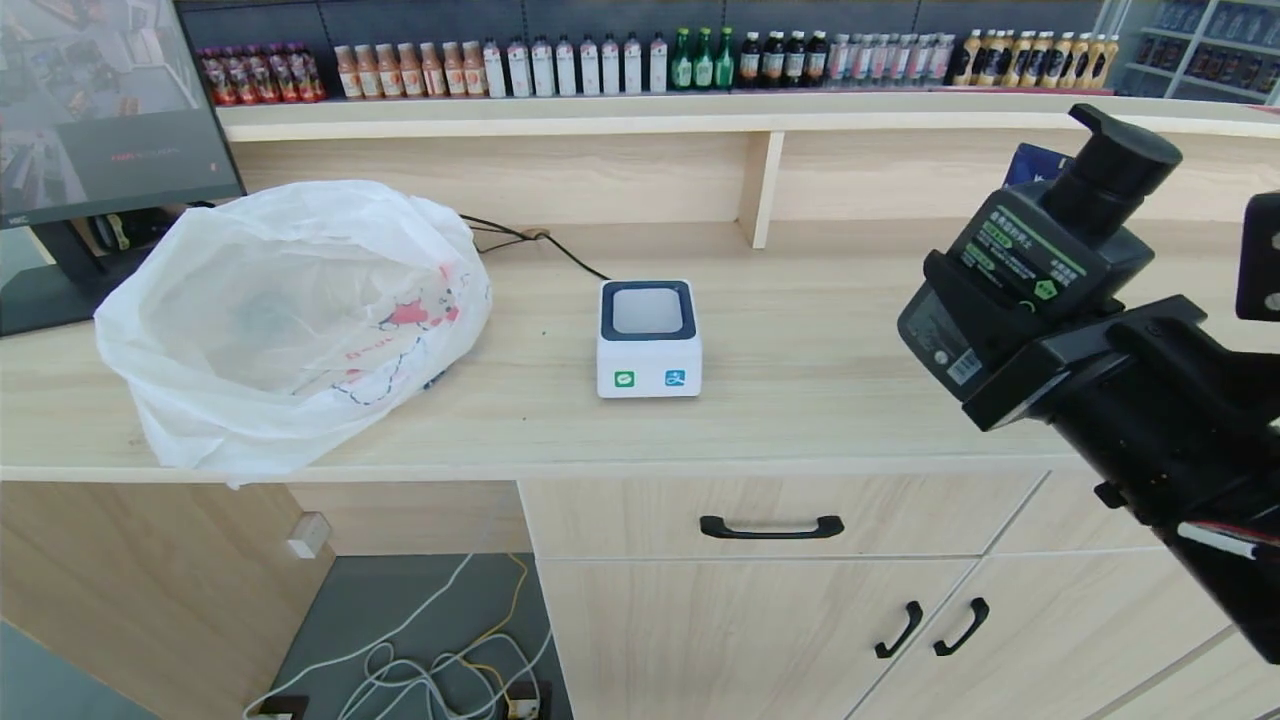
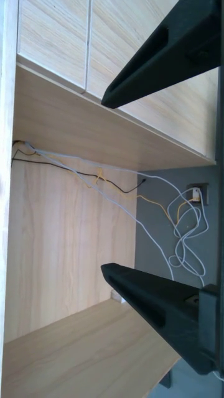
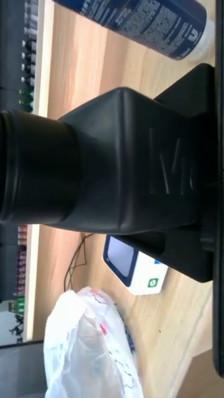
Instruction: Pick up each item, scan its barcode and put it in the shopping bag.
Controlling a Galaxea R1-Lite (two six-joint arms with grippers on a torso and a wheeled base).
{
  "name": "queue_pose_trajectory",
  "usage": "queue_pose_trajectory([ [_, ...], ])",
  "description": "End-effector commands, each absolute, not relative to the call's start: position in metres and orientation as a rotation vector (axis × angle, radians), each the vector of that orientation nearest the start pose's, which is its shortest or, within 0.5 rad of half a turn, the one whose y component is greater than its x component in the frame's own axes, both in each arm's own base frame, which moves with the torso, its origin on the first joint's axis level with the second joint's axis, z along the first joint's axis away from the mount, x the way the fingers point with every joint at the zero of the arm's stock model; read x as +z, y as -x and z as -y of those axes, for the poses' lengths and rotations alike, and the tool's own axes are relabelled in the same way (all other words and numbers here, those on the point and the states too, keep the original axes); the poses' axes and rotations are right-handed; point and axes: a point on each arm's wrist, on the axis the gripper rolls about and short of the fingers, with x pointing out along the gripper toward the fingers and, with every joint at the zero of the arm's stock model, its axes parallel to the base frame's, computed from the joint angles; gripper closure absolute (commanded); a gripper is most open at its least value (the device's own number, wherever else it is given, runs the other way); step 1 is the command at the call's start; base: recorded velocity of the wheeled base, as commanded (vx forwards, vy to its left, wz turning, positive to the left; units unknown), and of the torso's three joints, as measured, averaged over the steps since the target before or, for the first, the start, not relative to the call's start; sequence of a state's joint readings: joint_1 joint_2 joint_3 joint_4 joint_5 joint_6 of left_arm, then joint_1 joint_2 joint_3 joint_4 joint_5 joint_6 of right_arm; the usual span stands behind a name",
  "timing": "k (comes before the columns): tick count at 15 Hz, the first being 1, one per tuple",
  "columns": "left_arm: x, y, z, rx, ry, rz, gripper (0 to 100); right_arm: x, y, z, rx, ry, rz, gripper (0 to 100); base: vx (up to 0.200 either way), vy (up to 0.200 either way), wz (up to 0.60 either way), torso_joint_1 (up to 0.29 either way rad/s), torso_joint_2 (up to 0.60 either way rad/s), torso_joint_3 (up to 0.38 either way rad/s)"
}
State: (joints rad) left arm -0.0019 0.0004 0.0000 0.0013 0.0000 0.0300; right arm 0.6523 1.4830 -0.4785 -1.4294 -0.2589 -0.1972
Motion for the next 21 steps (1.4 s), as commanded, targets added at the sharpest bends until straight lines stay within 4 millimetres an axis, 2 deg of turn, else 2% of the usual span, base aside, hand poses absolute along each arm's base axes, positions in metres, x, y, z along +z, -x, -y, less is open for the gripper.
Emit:
queue_pose_trajectory([
  [1,0.075,0.023,0.000,-0.002,-0.018,-0.002,0,0.230,-0.189,-0.127,0.292,0.013,0.412,100,0.000,0.000,0.00,0.000,0.00,0.000],
  [3,0.075,0.023,0.000,-0.002,0.000,0.000,0,0.233,-0.189,-0.125,0.271,0.007,0.422,100,0.000,0.000,0.00,0.000,0.00,0.000],
  [5,0.075,0.023,0.000,-0.002,0.000,0.000,0,0.218,-0.176,-0.111,0.241,0.035,0.375,100,0.000,0.000,0.00,0.000,0.00,0.000],
  [6,0.075,0.023,0.000,-0.002,0.000,0.000,0,0.216,-0.169,-0.106,0.236,0.042,0.377,100,0.000,0.000,0.00,0.000,0.00,0.000],
  [9,0.075,0.023,0.000,-0.002,0.000,0.000,0,0.214,-0.166,-0.103,0.235,0.039,0.372,100,0.000,0.067,0.00,0.001,0.00,-0.006],
  [12,0.075,0.023,0.000,0.000,0.003,0.000,0,0.212,-0.170,-0.106,0.237,0.044,0.363,100,0.000,0.200,0.00,0.004,0.01,0.001],
  [18,0.075,0.023,0.000,0.000,0.002,0.000,0,0.228,-0.181,-0.113,0.217,0.032,0.427,100,0.000,0.200,0.00,0.003,0.00,0.001],
  [21,0.075,0.023,0.000,0.000,0.002,0.000,0,0.230,-0.187,-0.114,0.172,0.010,0.427,100,0.000,0.200,0.00,0.009,0.01,0.004],
])
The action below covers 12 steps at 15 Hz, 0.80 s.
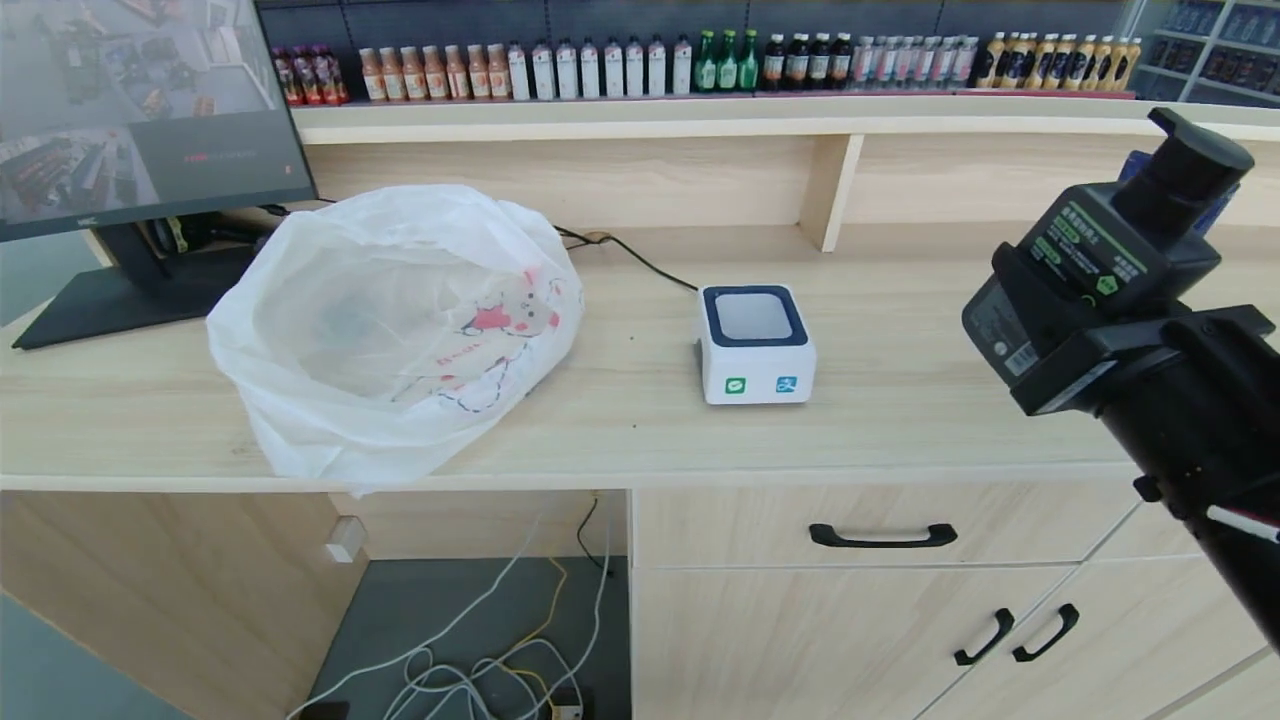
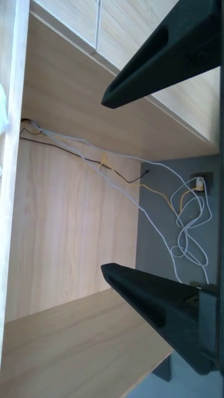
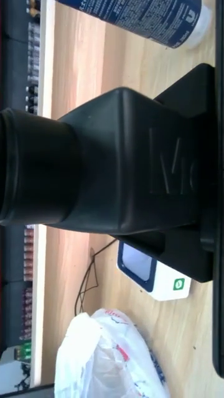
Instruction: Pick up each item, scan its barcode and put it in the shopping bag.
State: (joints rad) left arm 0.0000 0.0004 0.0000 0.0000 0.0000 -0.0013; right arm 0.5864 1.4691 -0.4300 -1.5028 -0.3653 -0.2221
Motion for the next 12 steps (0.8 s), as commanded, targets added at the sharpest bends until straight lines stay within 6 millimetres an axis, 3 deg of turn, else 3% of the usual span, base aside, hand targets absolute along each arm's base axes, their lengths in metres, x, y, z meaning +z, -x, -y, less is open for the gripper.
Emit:
queue_pose_trajectory([
  [1,0.075,0.023,0.000,0.000,0.002,0.000,0,0.235,-0.190,-0.113,0.111,-0.007,0.434,100,0.000,0.000,0.00,0.000,0.00,0.000],
  [12,0.075,0.023,0.000,-0.002,-0.005,0.000,0,0.241,-0.213,-0.128,0.050,-0.013,0.458,100,0.000,0.000,0.00,0.000,0.00,0.000],
])
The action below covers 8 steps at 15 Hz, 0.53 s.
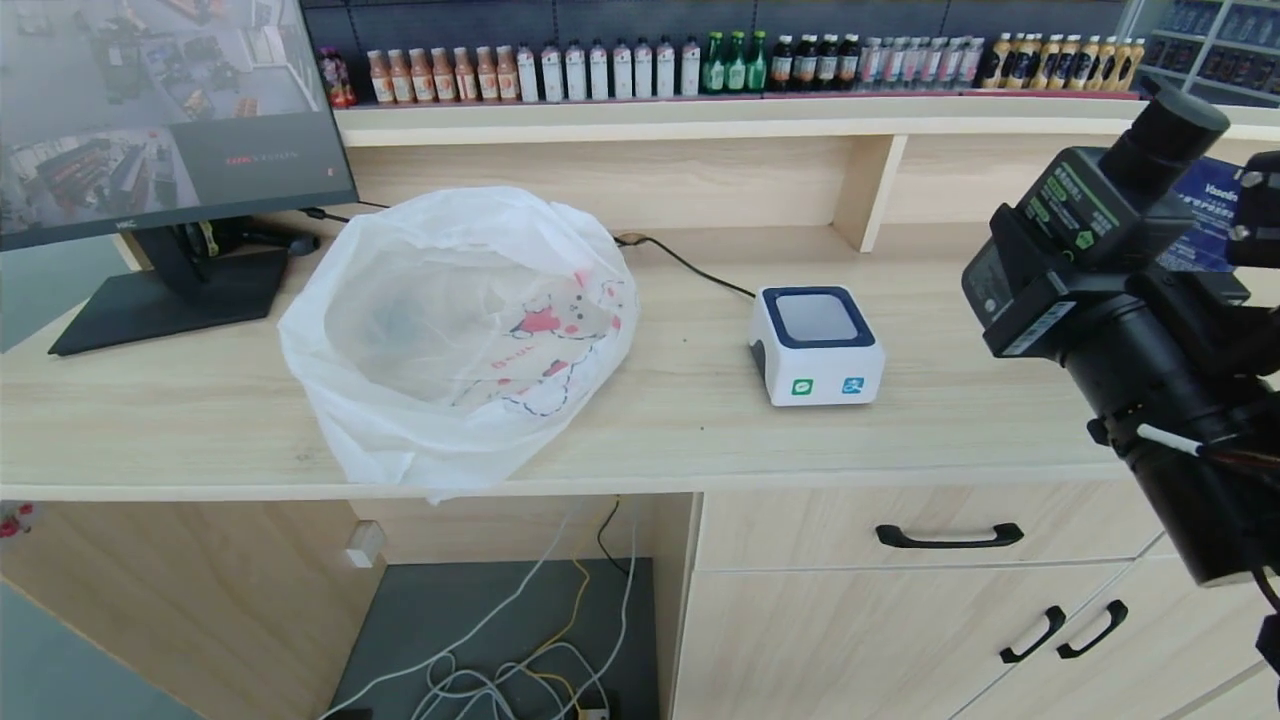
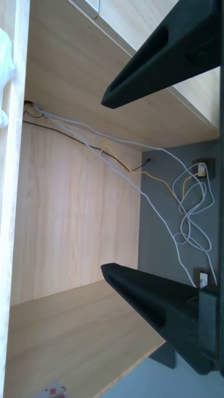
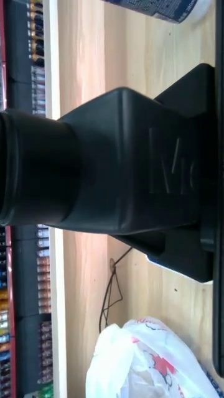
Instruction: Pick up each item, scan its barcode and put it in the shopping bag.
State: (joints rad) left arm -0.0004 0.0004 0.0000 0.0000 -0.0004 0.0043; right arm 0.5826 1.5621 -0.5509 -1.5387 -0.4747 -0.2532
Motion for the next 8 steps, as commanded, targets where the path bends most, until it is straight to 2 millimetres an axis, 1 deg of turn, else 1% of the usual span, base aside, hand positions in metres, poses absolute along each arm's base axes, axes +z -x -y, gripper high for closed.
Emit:
queue_pose_trajectory([
  [1,0.075,0.023,0.000,-0.002,-0.005,0.000,0,0.242,-0.218,-0.132,0.052,-0.017,0.464,100,0.000,0.000,0.00,0.000,0.00,0.000],
  [6,0.075,0.023,0.000,0.000,-0.005,0.000,0,0.237,-0.230,-0.138,0.051,-0.005,0.450,100,0.000,0.000,0.00,0.000,0.00,0.000],
  [8,0.075,0.023,0.000,0.000,-0.005,0.000,0,0.235,-0.245,-0.142,0.032,0.001,0.451,100,0.000,0.000,0.00,0.000,0.00,0.000],
])
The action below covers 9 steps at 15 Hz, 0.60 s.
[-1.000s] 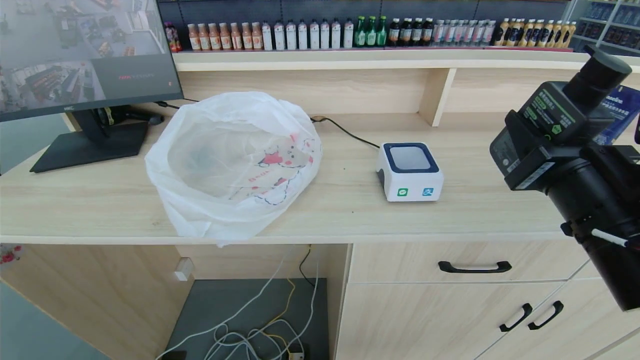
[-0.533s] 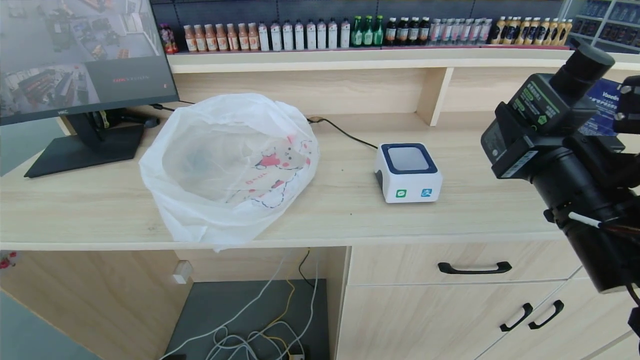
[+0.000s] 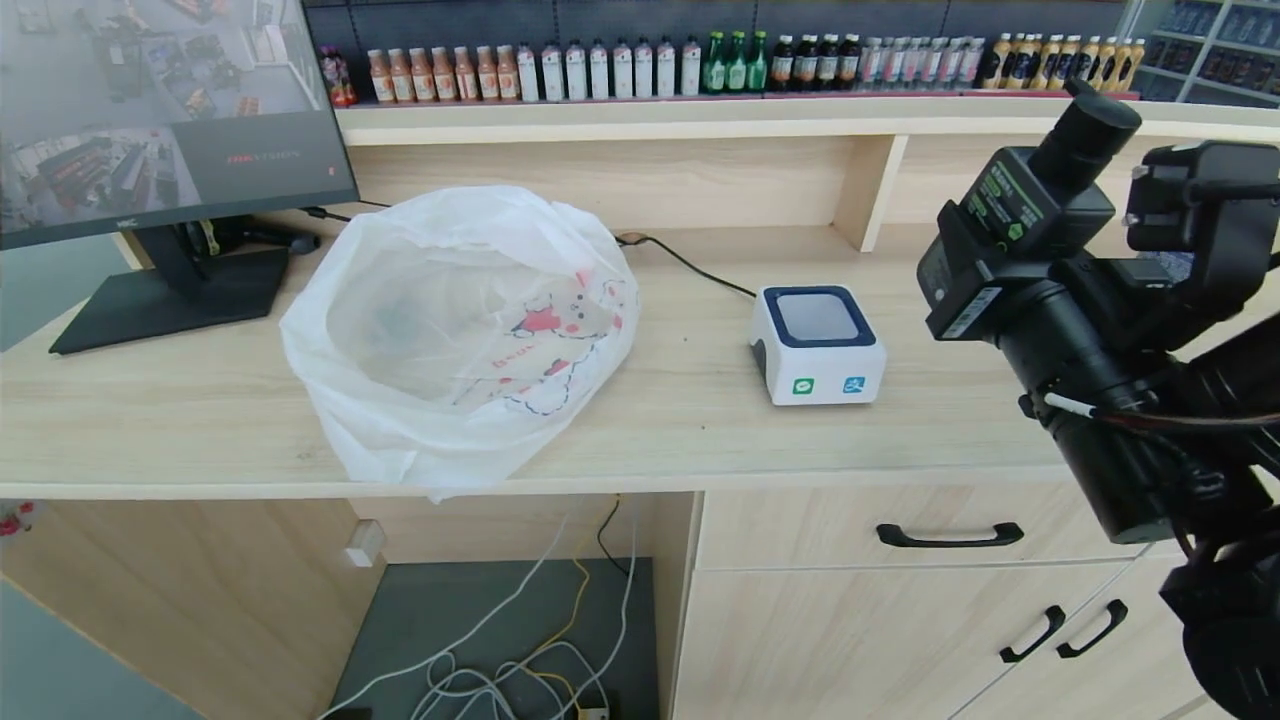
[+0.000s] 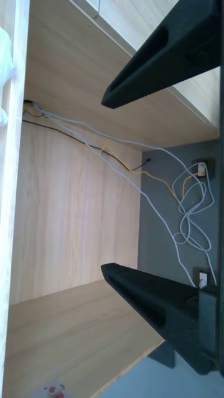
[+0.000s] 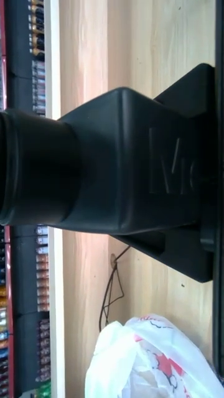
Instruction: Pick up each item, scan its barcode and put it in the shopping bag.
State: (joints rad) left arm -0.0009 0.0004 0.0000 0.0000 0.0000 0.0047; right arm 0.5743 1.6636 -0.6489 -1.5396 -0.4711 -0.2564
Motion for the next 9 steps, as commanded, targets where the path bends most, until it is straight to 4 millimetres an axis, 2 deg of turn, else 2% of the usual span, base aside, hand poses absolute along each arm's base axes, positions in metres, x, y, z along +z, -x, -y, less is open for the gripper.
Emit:
queue_pose_trajectory([
  [1,0.075,0.023,0.000,-0.002,-0.005,0.000,0,0.236,-0.251,-0.144,0.025,0.001,0.456,100,0.000,0.000,0.00,0.000,0.00,0.000],
  [9,0.075,0.023,0.000,0.000,-0.005,0.000,0,0.232,-0.290,-0.170,0.070,-0.011,0.494,100,0.000,0.000,0.00,0.000,0.00,0.000],
])
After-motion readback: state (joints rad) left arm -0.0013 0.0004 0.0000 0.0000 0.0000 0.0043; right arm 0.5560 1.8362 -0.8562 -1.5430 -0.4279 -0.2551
